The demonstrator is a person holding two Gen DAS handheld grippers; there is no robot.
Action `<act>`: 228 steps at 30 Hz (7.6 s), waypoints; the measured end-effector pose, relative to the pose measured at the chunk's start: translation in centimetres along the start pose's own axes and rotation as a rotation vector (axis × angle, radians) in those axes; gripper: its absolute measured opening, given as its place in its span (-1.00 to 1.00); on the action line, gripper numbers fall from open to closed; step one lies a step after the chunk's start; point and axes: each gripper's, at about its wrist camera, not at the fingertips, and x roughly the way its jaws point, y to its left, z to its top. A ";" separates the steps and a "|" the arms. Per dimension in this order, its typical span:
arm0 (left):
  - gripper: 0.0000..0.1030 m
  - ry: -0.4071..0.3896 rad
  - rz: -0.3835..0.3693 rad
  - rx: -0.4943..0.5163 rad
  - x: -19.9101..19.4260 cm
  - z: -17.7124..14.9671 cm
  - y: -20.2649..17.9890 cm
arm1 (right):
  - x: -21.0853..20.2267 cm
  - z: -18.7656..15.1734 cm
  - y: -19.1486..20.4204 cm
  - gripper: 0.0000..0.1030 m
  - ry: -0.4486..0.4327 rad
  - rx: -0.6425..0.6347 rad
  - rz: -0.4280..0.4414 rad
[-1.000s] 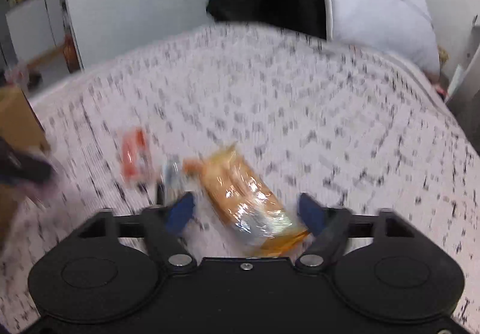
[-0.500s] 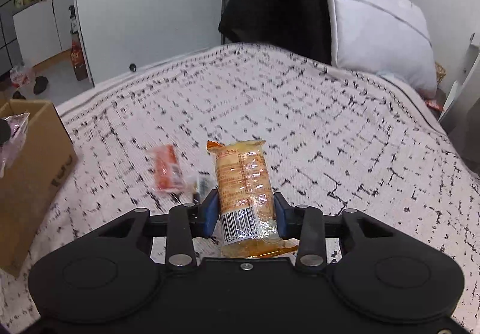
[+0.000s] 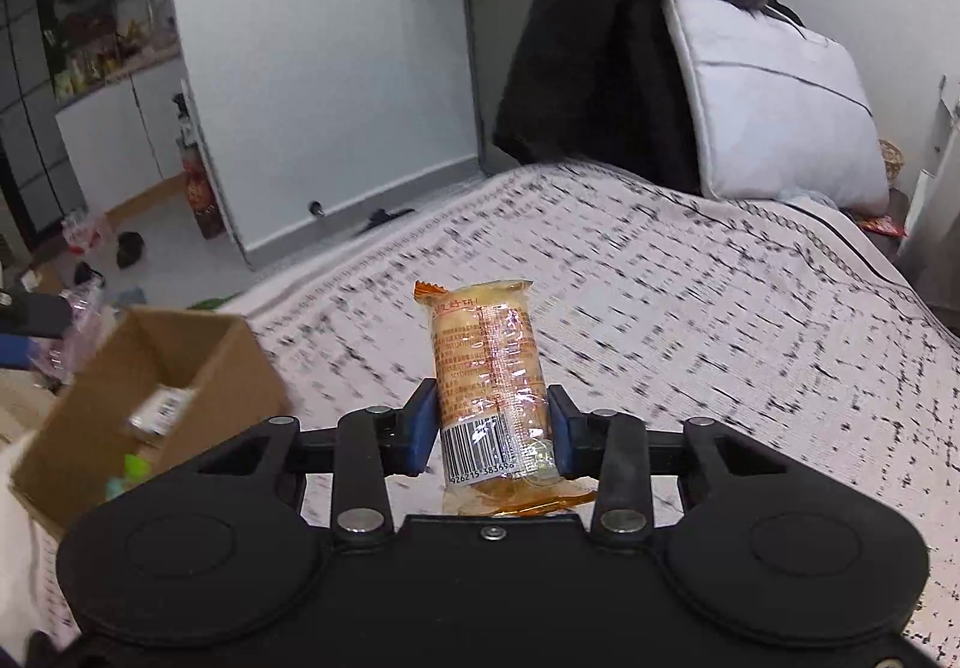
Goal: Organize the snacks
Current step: 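Carry the purple packet and cracker pack into the cardboard box and open both tools, then move both open tools toward the orange candy and small clear packet, then grasp the orange candy with the left tool while the right tool grasps the clear packet, then carry the orange candy and clear packet into the cardboard box and open both tools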
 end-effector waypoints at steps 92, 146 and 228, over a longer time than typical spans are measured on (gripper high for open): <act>0.86 -0.037 0.074 0.074 2.8 1.6 0.3 | -1.9 1.5 4.8 1.00 -0.012 -0.002 -0.043; 0.22 0.155 0.062 0.299 19.8 -4.3 -10.8 | 7.5 -4.6 -7.4 0.11 0.116 0.234 0.073; -0.54 -0.084 -0.139 -0.065 -6.0 1.5 4.9 | -6.7 2.0 10.8 -0.59 -0.017 0.111 0.046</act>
